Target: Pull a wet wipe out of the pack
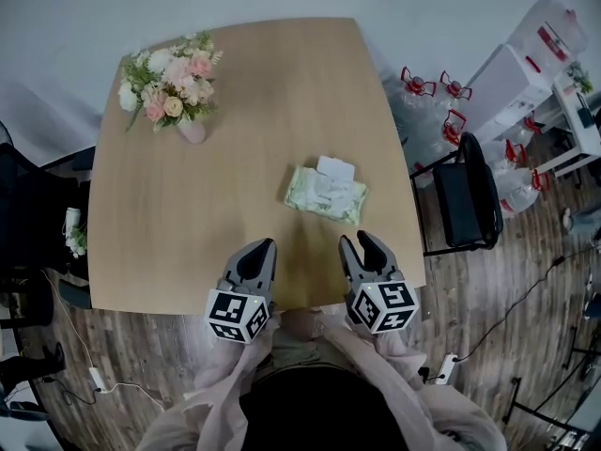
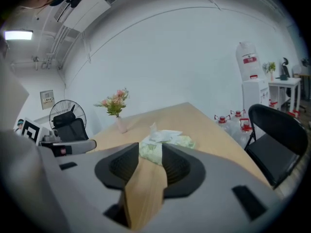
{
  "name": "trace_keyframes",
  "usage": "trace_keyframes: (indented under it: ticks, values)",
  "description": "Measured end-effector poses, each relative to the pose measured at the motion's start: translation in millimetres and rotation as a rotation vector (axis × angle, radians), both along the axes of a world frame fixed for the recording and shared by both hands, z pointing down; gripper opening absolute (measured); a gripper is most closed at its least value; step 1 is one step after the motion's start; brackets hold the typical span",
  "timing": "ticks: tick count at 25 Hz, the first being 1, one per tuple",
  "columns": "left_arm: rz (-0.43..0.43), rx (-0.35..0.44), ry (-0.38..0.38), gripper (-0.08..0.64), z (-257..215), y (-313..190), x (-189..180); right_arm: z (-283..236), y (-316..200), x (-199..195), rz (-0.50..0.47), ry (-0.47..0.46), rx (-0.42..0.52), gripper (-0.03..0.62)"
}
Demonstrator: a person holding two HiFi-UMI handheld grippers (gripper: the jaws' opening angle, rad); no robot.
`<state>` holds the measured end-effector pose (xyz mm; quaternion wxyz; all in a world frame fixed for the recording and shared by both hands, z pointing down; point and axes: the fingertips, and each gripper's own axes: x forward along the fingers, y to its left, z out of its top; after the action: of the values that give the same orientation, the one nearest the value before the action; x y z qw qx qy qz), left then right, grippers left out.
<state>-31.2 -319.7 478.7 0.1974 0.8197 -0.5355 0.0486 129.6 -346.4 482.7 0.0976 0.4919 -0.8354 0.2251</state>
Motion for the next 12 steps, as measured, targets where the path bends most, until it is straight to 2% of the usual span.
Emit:
trace_keyframes:
  ticks: [6, 12]
  values:
    - [-0.018, -0.013, 0.007, 0.011, 6.2, -21.4, -1.5, 8.7, -25.1, -2.5, -0.021, 0.013, -0.018, 0.167]
    - [-0.055, -0.030, 0.011, 0.011, 14.9, -34.4, -3.0, 18.7, -43.2, -8.0, -0.072, 0.046, -0.038, 0.234]
